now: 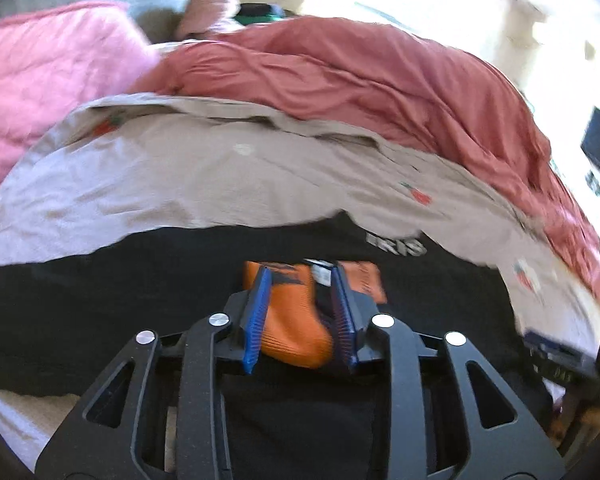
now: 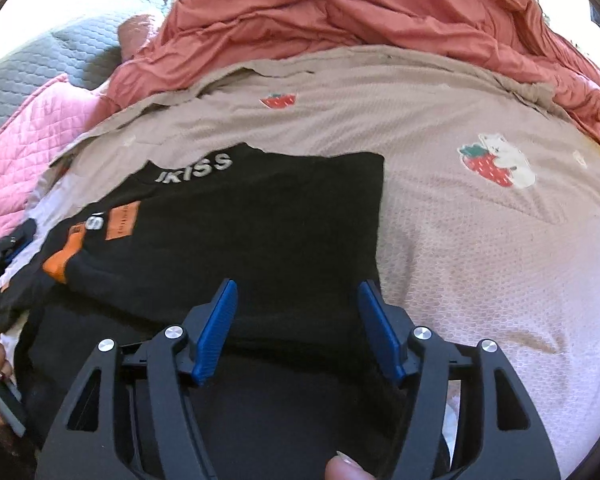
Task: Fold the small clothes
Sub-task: 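Regrasp the orange cuff with the left tool and flatten it on the shirt, then open the left tool and move it to the other sleeve, then grasp the other sleeve's orange cuff with the left tool, then fold the held sleeve across the shirt body with the left tool, release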
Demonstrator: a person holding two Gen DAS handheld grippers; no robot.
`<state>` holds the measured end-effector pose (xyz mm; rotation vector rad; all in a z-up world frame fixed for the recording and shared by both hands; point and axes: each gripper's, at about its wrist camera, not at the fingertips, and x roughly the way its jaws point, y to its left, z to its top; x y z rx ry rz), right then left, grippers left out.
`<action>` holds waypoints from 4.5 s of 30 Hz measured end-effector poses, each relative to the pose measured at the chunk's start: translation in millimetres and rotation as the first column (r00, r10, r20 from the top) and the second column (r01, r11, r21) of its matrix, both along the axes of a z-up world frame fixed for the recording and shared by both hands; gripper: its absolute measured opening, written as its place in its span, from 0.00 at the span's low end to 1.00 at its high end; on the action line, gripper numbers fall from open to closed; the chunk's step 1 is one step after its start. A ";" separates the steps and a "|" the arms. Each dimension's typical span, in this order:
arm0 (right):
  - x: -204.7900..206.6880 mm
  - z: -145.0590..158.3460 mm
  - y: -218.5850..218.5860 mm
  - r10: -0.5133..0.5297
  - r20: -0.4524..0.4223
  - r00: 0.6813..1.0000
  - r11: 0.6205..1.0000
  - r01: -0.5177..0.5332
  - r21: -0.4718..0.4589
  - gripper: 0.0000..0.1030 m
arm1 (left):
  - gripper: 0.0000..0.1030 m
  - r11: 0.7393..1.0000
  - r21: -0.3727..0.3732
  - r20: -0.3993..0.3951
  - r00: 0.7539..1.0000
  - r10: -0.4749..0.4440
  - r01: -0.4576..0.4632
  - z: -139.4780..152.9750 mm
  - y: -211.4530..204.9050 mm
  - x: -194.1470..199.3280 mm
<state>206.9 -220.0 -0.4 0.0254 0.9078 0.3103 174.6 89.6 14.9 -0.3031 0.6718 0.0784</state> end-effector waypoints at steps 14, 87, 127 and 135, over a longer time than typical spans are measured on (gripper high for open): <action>8.7 -29.0 8.8 0.019 -0.110 0.994 1.000 -0.019 0.000 0.63 | 0.46 0.997 -0.039 -0.219 0.973 -0.074 0.067 -48.1 -10.9 21.9; -107.7 86.9 156.5 0.345 0.136 0.929 0.935 -0.352 0.037 0.95 | 0.91 0.911 -0.036 -0.082 0.909 0.408 -0.412 25.7 170.9 -173.4; -89.9 36.8 153.6 0.324 0.021 0.946 0.941 -0.324 0.097 0.95 | 0.12 0.911 -0.173 0.112 0.912 0.395 -0.373 32.7 179.7 -180.6; -66.1 37.0 70.7 0.153 0.001 0.988 0.979 -0.152 0.132 0.95 | 0.11 0.960 -0.206 0.123 0.968 0.219 -0.191 51.7 109.2 -129.9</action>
